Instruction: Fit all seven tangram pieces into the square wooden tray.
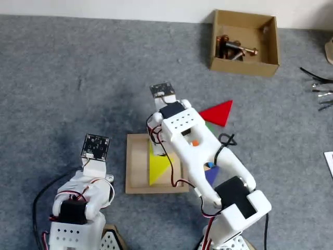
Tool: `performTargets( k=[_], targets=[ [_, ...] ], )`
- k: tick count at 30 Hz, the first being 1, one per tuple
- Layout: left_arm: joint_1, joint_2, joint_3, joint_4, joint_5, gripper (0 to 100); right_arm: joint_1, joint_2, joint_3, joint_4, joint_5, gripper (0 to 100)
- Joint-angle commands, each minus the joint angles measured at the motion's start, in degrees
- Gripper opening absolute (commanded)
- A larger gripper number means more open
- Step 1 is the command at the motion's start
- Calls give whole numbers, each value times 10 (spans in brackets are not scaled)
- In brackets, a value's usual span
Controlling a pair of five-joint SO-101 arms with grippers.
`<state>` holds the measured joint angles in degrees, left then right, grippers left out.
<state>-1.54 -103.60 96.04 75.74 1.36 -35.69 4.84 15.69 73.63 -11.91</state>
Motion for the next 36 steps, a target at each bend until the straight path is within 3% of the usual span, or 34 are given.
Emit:
performTargets(
  k=[1,8,16,36],
  targets=[
    [7,-4,11,4,4,5,7,-34,-5,-6,4,139],
    [7,-4,11,4,4,5,9,-33,7,-8,8,139],
    [7,-4,11,4,4,5,9,-33,87,-93,176,139],
    [7,-4,11,4,4,5,8,-33,119,-118,220,139]
  ],
)
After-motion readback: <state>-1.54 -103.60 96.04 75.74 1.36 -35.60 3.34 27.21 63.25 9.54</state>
